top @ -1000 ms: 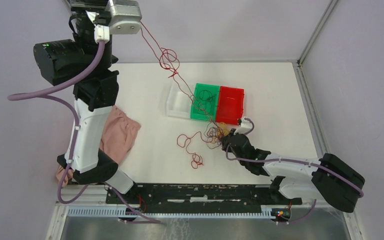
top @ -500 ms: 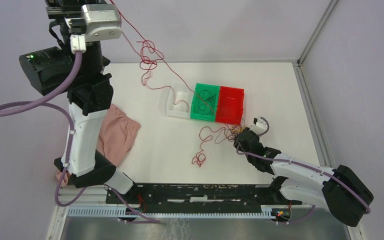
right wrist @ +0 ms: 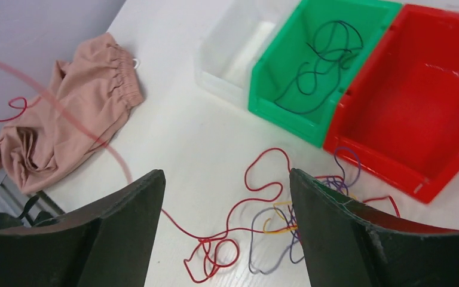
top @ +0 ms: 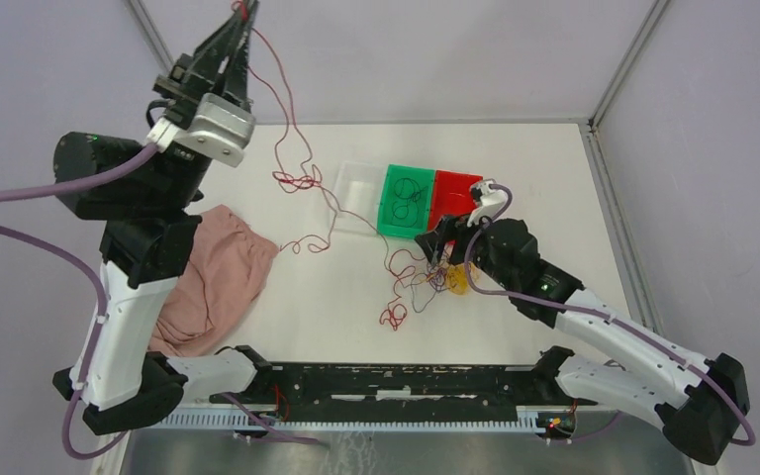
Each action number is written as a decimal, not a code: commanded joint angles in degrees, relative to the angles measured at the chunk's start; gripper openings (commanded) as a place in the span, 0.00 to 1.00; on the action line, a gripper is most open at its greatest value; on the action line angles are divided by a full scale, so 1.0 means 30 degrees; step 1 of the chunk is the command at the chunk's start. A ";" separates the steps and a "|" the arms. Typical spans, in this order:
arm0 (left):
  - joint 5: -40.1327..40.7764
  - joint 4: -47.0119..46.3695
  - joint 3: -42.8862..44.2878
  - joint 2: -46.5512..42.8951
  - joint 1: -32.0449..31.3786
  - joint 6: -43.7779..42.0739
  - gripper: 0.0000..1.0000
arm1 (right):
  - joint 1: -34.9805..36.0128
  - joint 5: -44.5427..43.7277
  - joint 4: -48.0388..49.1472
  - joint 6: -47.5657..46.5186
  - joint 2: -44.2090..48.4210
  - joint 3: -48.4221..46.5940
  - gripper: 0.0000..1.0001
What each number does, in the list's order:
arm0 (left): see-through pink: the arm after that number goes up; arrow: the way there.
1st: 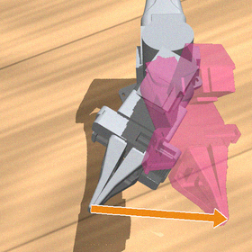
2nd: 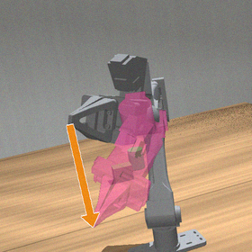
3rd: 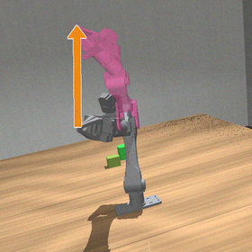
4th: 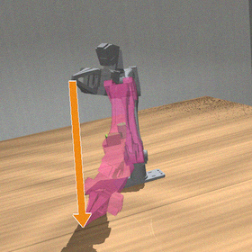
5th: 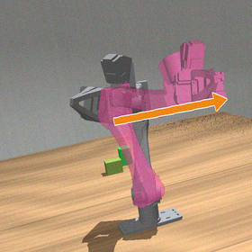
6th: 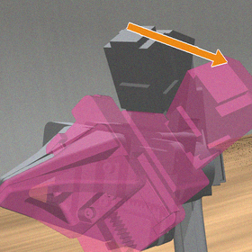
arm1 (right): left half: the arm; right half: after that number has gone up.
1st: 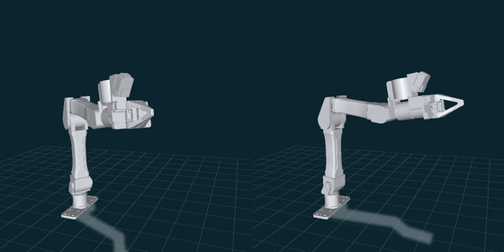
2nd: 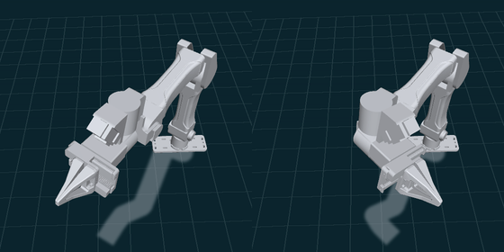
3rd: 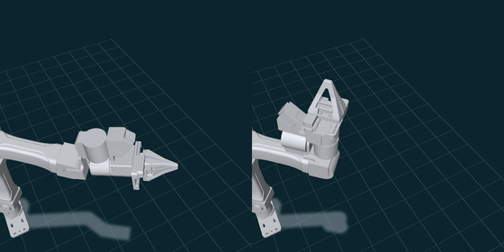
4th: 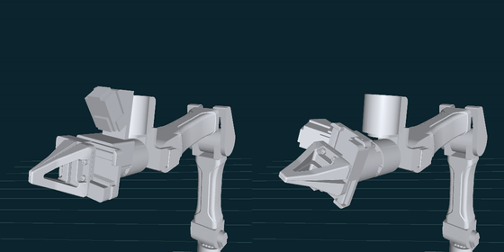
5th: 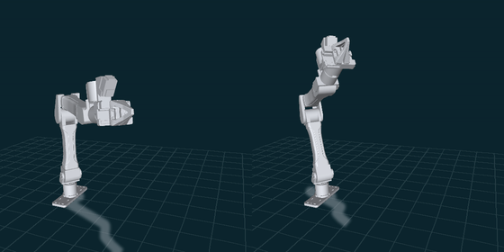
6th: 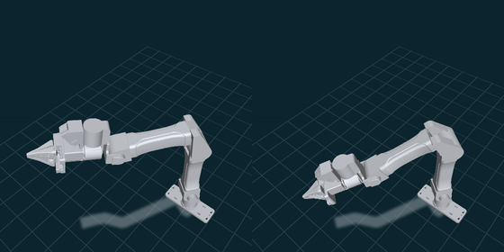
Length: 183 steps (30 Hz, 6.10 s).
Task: Untangle the cables
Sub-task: Untie the cable.
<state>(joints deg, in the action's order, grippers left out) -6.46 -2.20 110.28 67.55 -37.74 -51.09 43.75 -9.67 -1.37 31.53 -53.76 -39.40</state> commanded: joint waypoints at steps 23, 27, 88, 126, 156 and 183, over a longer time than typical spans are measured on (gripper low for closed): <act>-0.2842 0.4330 0.1690 0.0223 0.0010 0.0801 0.03 | 0.0565 0.7071 0.3010 -0.5240 -0.8135 -0.6436 0.51; -0.2765 0.3843 0.1636 0.0146 0.0001 0.0268 0.03 | 0.0564 0.6603 0.2733 -0.5524 -0.7600 -0.5512 0.31; -0.7451 1.1956 0.0310 -0.0346 0.0010 0.5729 0.03 | -0.0542 1.2235 0.4151 -0.1999 -0.3812 -1.0802 0.78; -0.6869 1.2005 -0.2074 -0.1761 0.0019 0.3817 0.03 | 0.0980 1.1463 0.3002 -0.2468 -0.4475 -1.3006 0.76; -0.2274 0.3752 -1.4129 -0.6969 0.0012 1.2543 0.99 | 0.1619 0.5917 -0.3410 -0.7154 -0.6211 -1.9121 0.01; -0.7458 0.4303 -1.5726 -0.3622 0.0010 1.6630 0.87 | 0.1619 1.0634 -0.1349 -0.2456 -0.7286 -2.2685 0.01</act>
<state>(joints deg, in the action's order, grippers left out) -30.15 15.62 63.26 56.84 -37.89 -4.86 48.49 20.01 -9.78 21.30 -75.81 -104.71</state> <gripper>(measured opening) 0.900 0.014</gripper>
